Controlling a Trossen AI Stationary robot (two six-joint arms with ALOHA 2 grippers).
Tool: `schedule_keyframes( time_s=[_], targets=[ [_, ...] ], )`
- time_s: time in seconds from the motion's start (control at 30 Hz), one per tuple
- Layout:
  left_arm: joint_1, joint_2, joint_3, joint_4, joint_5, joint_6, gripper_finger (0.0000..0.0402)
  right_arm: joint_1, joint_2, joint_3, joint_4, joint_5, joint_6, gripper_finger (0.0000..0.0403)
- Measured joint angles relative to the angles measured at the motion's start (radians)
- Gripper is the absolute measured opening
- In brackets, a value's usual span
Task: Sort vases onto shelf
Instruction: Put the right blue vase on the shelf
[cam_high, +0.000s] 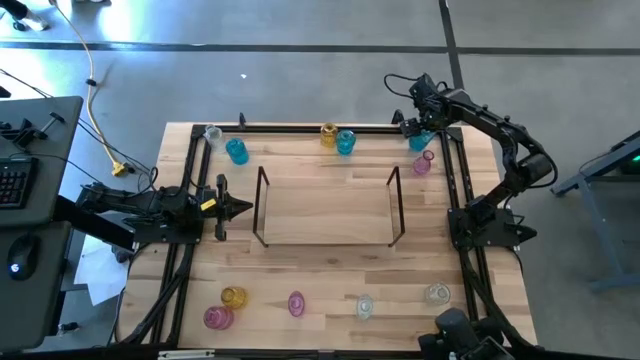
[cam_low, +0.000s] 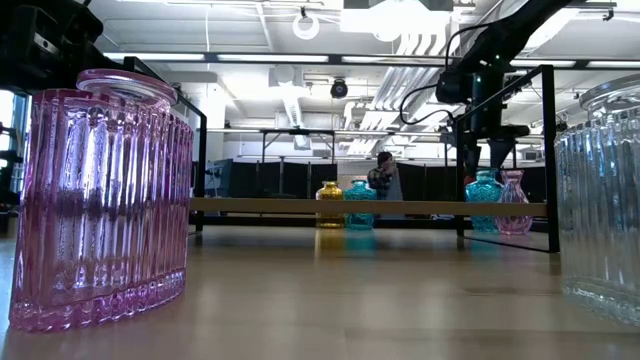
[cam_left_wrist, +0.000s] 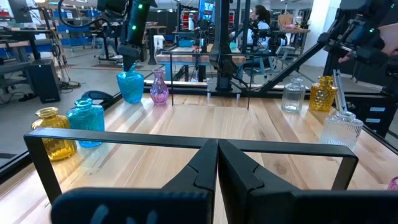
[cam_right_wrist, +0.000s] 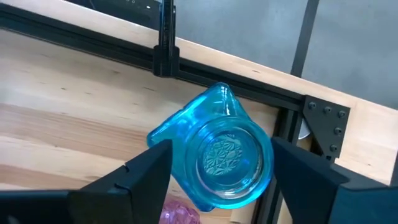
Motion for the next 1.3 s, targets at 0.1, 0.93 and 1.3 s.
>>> schedule_keyframes(
  time_s=[0.1, 0.93, 1.3],
  targets=[
    [0.000, 0.000, 0.000, 0.000, 0.000, -0.001, 0.0005, 0.000, 0.010, 0.001, -0.002, -0.016, 0.006, 0.0224],
    [0.000, 0.000, 0.000, 0.000, 0.000, 0.000, 0.0005, 0.058, -0.090, 0.001, -0.091, -0.022, -0.006, 0.0176],
    [0.000, 0.000, 0.000, 0.000, 0.000, 0.000, 0.0005, 0.241, -0.176, 0.245, -0.282, 0.048, 0.014, 0.0176]
  ],
)
